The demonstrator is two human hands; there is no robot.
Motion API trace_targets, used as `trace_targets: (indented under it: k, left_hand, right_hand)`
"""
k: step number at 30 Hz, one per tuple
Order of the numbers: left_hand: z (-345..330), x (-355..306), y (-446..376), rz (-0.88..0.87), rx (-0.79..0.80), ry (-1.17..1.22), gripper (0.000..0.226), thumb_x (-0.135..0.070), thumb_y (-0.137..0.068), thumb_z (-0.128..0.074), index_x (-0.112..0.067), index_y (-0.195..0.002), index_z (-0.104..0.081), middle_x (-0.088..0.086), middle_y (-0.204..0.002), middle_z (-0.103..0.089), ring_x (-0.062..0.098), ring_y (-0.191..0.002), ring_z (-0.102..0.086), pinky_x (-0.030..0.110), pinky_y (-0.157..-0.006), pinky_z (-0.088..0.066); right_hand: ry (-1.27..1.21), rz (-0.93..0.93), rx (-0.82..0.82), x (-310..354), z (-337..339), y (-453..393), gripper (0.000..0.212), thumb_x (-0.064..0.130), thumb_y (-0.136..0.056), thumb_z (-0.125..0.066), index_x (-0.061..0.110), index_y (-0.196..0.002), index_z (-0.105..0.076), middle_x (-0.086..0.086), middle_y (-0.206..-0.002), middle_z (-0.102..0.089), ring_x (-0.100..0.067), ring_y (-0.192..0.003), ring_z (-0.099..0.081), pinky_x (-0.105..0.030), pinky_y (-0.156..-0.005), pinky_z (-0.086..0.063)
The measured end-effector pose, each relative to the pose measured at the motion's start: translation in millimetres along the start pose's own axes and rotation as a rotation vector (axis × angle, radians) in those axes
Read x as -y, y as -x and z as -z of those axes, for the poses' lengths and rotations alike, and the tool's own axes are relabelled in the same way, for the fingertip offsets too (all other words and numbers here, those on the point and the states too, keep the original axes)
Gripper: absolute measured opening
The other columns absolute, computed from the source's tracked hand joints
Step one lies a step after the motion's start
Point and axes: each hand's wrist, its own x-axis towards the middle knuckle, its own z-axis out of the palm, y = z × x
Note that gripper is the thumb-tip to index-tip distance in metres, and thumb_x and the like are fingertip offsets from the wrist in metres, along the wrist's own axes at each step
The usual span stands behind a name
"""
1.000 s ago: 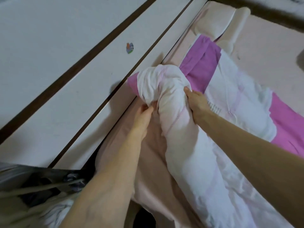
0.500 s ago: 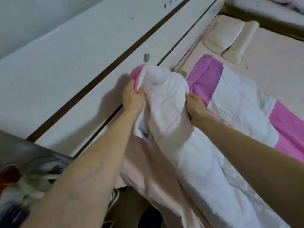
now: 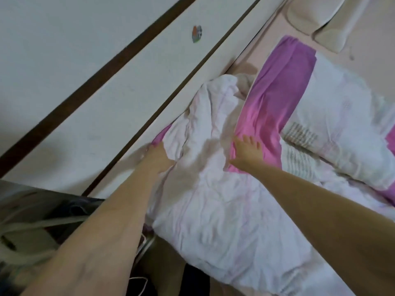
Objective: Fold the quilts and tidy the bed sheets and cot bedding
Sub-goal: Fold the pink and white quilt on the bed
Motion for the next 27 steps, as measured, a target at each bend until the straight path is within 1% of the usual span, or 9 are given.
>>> trace_targets:
  k: [4,7,10,13,15,18,21,23,27]
  left_hand:
    - [-22,-26,-17,-0.177,-0.071,0.055,0.062,-0.033,-0.093,-0.059,-0.006,-0.144,-0.037,0.014,-0.147,-0.039,0.027,-0.135,-0.036,0.033,-0.108,-0.03]
    - [-36,-52,-29,-0.176,0.008,0.194,0.067,-0.041,-0.094,-0.055,-0.014,-0.15,-0.029,0.005,-0.154,-0.031,0.024,-0.14,-0.031,0.029,-0.106,-0.028]
    - [-39,-66,-39,-0.13,0.048,0.339,0.066,-0.048,-0.095,-0.049,-0.018,-0.15,-0.029,0.001,-0.153,-0.034,0.022,-0.137,-0.037,0.026,-0.093,-0.029]
    - [-33,-72,-40,-0.11,0.048,0.4,0.056,-0.044,-0.098,-0.044,-0.015,-0.145,-0.038,0.004,-0.149,-0.04,0.024,-0.132,-0.042,0.027,-0.091,-0.033]
    - [-28,-76,-33,-0.117,0.023,0.48,0.033,-0.038,-0.099,-0.044,-0.014,-0.118,-0.057,0.009,-0.125,-0.053,0.026,-0.111,-0.051,0.025,-0.081,-0.035]
    - [-30,-90,-22,-0.09,0.065,0.663,0.027,-0.032,-0.098,-0.048,-0.022,-0.074,-0.042,0.009,-0.095,-0.046,0.02,-0.085,-0.043,0.03,-0.076,-0.037]
    - [-48,-112,-24,-0.073,0.129,0.7,0.023,-0.034,-0.096,-0.052,-0.015,-0.084,-0.049,0.011,-0.093,-0.049,0.021,-0.086,-0.048,0.028,-0.082,-0.039]
    - [-73,-131,-35,-0.082,0.157,0.688,0.038,-0.039,-0.095,-0.053,-0.009,-0.118,-0.054,0.015,-0.115,-0.057,0.029,-0.108,-0.055,0.03,-0.097,-0.041]
    - [-123,-169,-49,-0.056,0.119,0.746,0.073,-0.04,-0.091,-0.059,-0.006,-0.147,-0.026,0.013,-0.146,-0.041,0.03,-0.131,-0.043,0.032,-0.103,-0.035]
  right_hand:
    - [0.279,-0.03,0.039,-25,-36,-13,0.1,0.031,-0.081,-0.07,0.021,-0.152,0.0,-0.022,-0.154,-0.012,-0.039,-0.145,-0.008,-0.059,-0.116,-0.007]
    - [0.439,-0.086,-0.102,-54,-47,-27,0.097,0.029,-0.081,-0.067,0.018,-0.152,-0.001,-0.024,-0.148,-0.026,-0.038,-0.139,-0.025,-0.058,-0.115,-0.016]
    - [0.486,-0.082,-0.205,-74,-43,-44,0.06,0.011,-0.088,-0.054,0.01,-0.143,-0.031,-0.015,-0.116,-0.062,-0.031,-0.112,-0.058,-0.053,-0.111,-0.028]
    - [0.242,-0.148,-0.144,-84,-26,-50,0.032,0.004,-0.084,-0.059,0.008,-0.116,-0.058,-0.01,-0.102,-0.068,-0.029,-0.1,-0.064,-0.049,-0.108,-0.035]
    - [0.286,-0.063,-0.111,-89,-21,-42,0.051,0.018,-0.084,-0.064,0.011,-0.131,-0.046,-0.013,-0.126,-0.055,-0.03,-0.121,-0.05,-0.048,-0.111,-0.031]
    - [0.474,0.05,-0.027,-97,-24,-21,0.089,0.039,-0.082,-0.066,0.018,-0.15,-0.012,-0.014,-0.15,-0.026,-0.033,-0.142,-0.019,-0.053,-0.117,-0.011]
    - [0.535,0.018,0.006,-103,-35,-17,0.115,0.046,-0.074,-0.075,0.019,-0.152,0.006,-0.016,-0.159,-0.002,-0.034,-0.147,0.0,-0.055,-0.116,0.0]
    - [0.538,-0.001,-0.01,-106,-49,-23,0.121,0.048,-0.072,-0.076,0.019,-0.152,0.01,-0.015,-0.16,0.005,-0.033,-0.147,0.005,-0.056,-0.117,0.002]
    - [0.561,0.061,-0.165,-128,-73,-25,0.106,0.039,-0.084,-0.065,0.017,-0.152,0.015,-0.01,-0.16,0.011,-0.029,-0.148,0.01,-0.057,-0.117,0.002]
